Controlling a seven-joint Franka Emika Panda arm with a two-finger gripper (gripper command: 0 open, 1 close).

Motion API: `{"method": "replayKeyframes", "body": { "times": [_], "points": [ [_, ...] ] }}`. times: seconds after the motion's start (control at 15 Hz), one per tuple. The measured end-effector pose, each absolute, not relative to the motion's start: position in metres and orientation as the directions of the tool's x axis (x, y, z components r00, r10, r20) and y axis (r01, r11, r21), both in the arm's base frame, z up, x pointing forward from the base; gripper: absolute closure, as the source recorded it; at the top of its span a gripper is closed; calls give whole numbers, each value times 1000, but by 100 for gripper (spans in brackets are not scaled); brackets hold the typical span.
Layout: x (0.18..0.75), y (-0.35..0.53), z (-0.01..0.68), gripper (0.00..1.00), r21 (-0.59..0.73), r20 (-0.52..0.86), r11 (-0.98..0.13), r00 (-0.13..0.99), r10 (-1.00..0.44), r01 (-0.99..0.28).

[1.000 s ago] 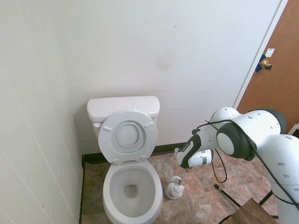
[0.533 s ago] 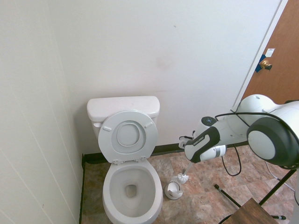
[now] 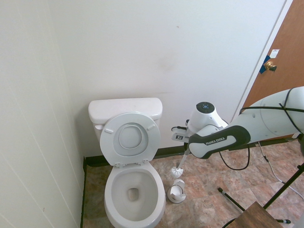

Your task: Clean the toilet

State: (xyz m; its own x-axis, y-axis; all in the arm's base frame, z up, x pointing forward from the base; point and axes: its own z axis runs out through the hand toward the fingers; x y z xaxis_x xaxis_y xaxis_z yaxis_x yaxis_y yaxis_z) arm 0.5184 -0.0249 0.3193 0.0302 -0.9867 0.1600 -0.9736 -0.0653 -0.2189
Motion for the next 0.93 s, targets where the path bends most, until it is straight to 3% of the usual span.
{"method": "replayKeyframes", "body": {
  "times": [0.33, 0.67, 0.93],
  "points": [
    [504, 81, 357, 100, -250, 177, -164, 122, -977, -954],
    [497, 160, 326, 100, -239, 193, -230, 186, -963, -943],
    [536, 182, 305, 100, -255, 184, -227, 184, -966, -940]
  ]
}}
